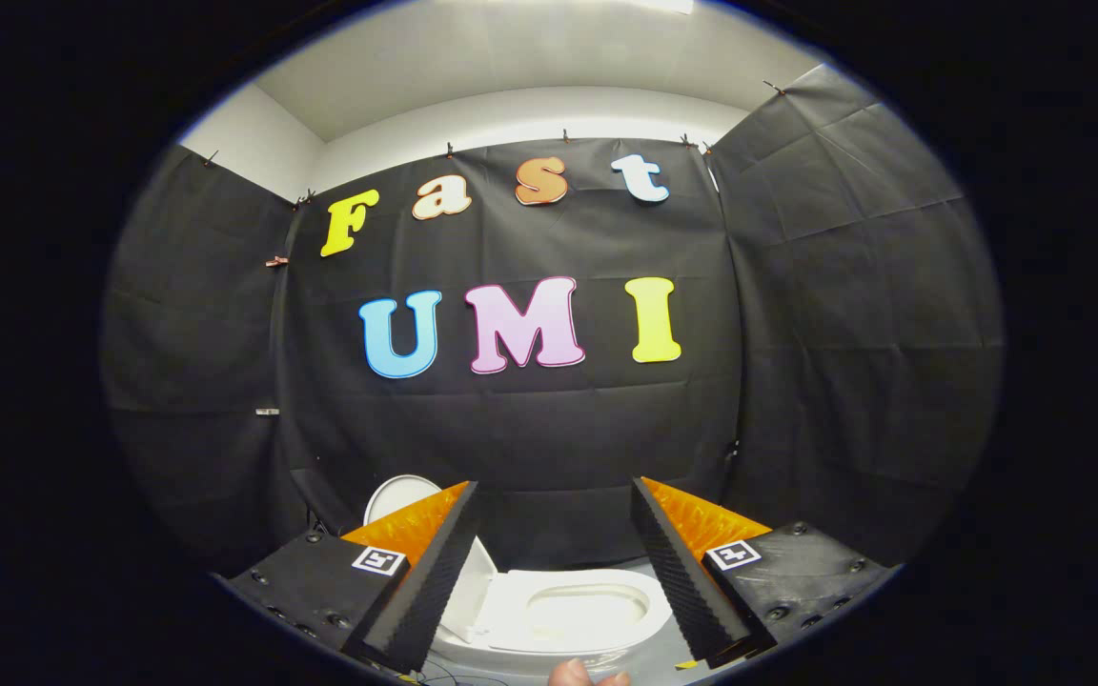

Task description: Open the toilet lid.

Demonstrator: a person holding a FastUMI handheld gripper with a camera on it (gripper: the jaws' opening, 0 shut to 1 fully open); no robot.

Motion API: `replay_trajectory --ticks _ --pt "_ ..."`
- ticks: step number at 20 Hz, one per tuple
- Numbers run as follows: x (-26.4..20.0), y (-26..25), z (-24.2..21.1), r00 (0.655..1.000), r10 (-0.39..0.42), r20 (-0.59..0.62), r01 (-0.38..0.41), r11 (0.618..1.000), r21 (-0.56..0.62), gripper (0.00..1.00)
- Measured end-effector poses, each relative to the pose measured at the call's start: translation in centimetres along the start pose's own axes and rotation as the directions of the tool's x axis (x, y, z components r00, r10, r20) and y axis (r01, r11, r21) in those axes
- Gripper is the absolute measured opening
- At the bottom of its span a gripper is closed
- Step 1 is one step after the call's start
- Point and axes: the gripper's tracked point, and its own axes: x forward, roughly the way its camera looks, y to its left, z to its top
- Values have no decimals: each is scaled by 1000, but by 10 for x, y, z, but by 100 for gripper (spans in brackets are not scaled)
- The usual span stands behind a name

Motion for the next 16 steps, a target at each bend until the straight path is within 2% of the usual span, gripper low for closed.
replay_trajectory --ticks 8,16 --pt "-35 -16 10 1000 16 22 -16 1000 -24 99" --pt "-44 -21 1 1000 25 5 -25 999 -24 98"
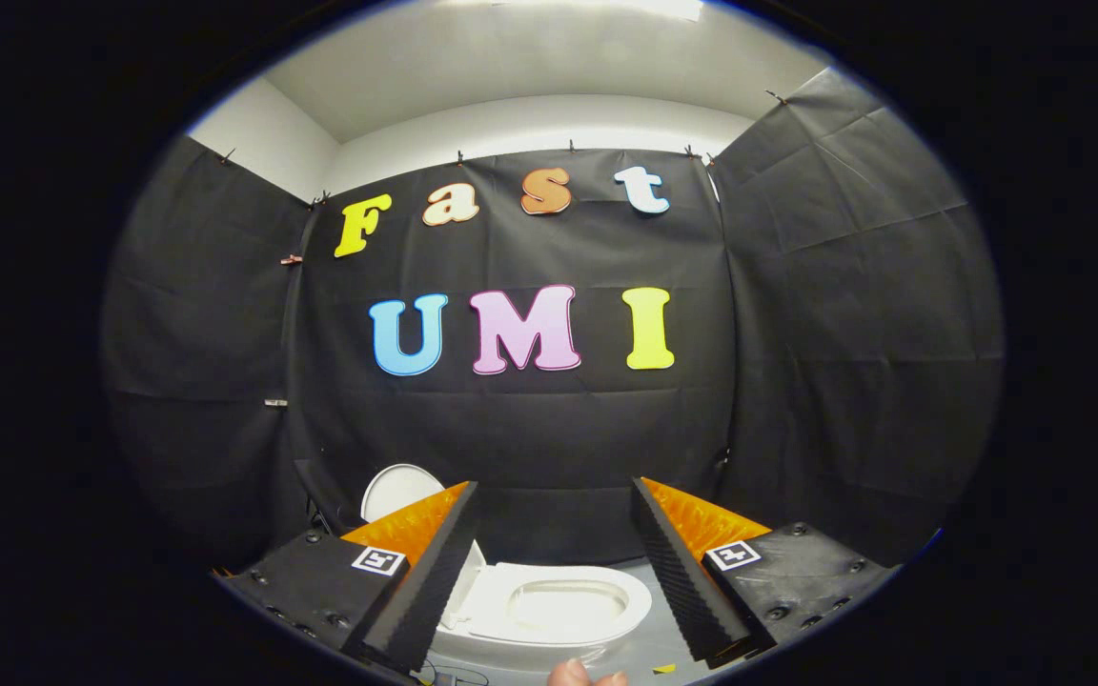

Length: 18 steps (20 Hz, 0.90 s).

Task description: Open the toilet lid.

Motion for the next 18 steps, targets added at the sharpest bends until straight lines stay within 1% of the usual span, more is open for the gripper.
replay_trajectory --ticks 6,18 --pt "0 -5 2 1000 -14 2 14 1000 7 99" --pt "-1 4 6 1000 -5 5 5 1000 -6 99"
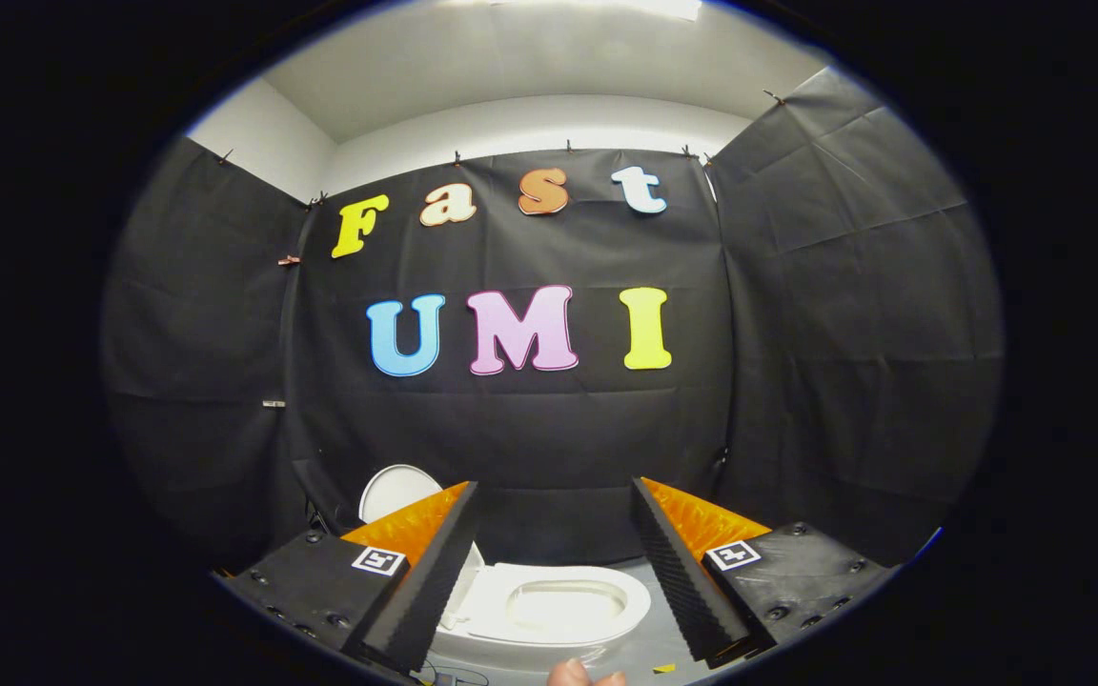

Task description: Open the toilet lid.

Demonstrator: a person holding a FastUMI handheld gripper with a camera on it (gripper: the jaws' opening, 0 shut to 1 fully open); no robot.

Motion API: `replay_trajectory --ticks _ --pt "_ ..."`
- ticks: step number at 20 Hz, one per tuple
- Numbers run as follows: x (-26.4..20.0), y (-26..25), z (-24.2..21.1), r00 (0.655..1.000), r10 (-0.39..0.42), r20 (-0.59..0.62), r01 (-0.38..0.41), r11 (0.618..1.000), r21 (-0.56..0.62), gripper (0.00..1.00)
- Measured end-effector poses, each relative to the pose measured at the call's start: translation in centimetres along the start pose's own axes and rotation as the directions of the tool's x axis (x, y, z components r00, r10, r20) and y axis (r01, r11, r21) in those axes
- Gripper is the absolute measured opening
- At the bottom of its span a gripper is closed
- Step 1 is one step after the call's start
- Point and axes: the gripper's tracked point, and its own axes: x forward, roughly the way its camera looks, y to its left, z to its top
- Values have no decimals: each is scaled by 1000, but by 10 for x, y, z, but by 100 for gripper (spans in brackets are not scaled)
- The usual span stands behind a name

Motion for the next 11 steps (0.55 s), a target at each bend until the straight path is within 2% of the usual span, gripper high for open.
replay_trajectory --ticks 11 --pt "3 5 -3 1000 -1 -12 1 1000 17 99"
